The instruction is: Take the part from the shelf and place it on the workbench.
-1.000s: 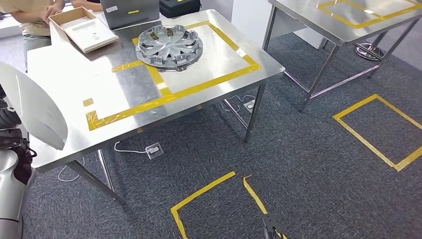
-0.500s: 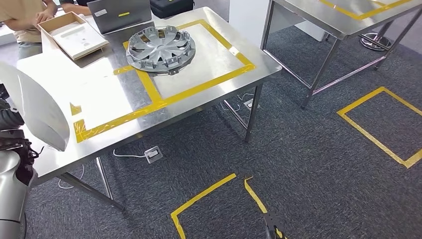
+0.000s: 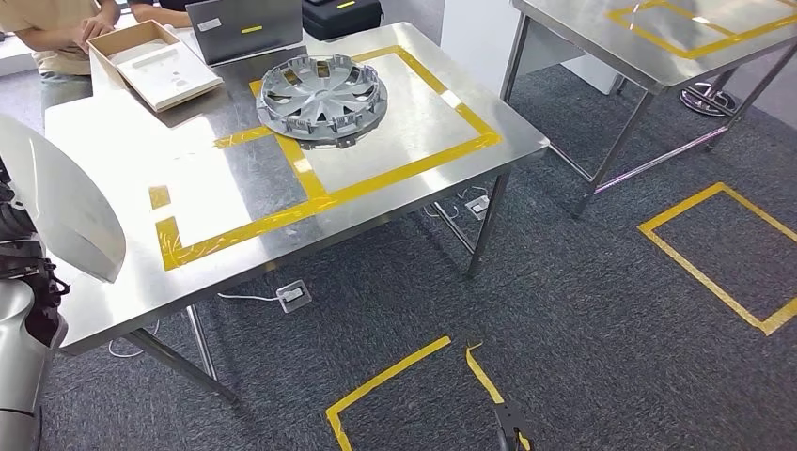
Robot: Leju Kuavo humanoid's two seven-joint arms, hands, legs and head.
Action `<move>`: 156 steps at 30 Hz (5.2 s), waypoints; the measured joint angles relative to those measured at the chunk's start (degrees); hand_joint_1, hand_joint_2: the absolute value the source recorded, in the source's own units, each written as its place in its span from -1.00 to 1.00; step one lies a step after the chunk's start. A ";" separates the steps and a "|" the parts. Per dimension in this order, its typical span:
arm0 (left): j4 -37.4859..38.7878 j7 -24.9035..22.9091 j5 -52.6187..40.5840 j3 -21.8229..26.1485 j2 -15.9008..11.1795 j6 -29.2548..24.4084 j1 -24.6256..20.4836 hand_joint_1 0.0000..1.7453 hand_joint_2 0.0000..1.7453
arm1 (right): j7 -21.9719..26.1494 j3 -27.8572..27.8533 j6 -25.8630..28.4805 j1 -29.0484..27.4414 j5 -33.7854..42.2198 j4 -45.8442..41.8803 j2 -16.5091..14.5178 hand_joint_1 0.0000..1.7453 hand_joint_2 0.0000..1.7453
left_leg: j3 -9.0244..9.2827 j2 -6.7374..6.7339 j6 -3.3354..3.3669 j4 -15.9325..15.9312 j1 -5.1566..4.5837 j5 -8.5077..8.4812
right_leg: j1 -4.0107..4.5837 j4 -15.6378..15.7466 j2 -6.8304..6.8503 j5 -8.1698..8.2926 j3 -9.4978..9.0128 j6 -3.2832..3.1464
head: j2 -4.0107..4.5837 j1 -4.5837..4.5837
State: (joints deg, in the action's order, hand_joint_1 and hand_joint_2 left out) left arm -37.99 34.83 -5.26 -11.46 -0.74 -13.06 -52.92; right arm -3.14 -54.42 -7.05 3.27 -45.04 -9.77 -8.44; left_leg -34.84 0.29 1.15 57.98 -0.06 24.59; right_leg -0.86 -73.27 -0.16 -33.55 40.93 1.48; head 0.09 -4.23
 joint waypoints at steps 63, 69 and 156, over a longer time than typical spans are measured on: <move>4.74 1.22 0.17 -1.21 1.16 -1.37 -1.03 1.00 1.00 | 0.05 -0.04 0.01 -0.01 -0.92 0.04 -0.05 -1.00 -1.00 | 0.84 0.02 -0.03 0.16 0.01 1.11 | -0.10 -1.91 -0.03 0.72 1.87 0.48 | 0.00 0.14; 4.85 1.06 0.14 -1.22 1.17 -1.15 -0.99 1.00 1.00 | 0.00 -0.04 -0.03 -0.02 -0.98 0.04 0.01 -1.00 -1.00 | 1.61 0.19 -1.53 1.32 -0.23 3.15 | -0.21 13.12 0.03 8.71 -3.85 -0.32 | 0.00 0.20; 24.27 -33.34 -48.67 -37.32 -0.11 -16.04 -7.35 -1.00 1.00 | -0.01 -0.07 -0.91 0.01 -3.33 0.04 0.94 -1.00 -1.00 | 3.19 0.09 -2.03 -0.17 -0.43 3.21 | -0.19 14.37 -0.13 8.77 -5.13 -1.49 | 0.00 0.29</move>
State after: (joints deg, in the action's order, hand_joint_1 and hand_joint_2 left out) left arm -13.72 1.49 -53.93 -48.78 -0.85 -29.10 -60.27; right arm -3.15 -54.49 -7.96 3.28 -48.37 -9.73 -7.50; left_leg -31.65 0.39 -0.87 57.82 -0.48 27.80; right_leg -1.05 -58.90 -0.29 -24.78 35.79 -0.01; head 0.09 -3.94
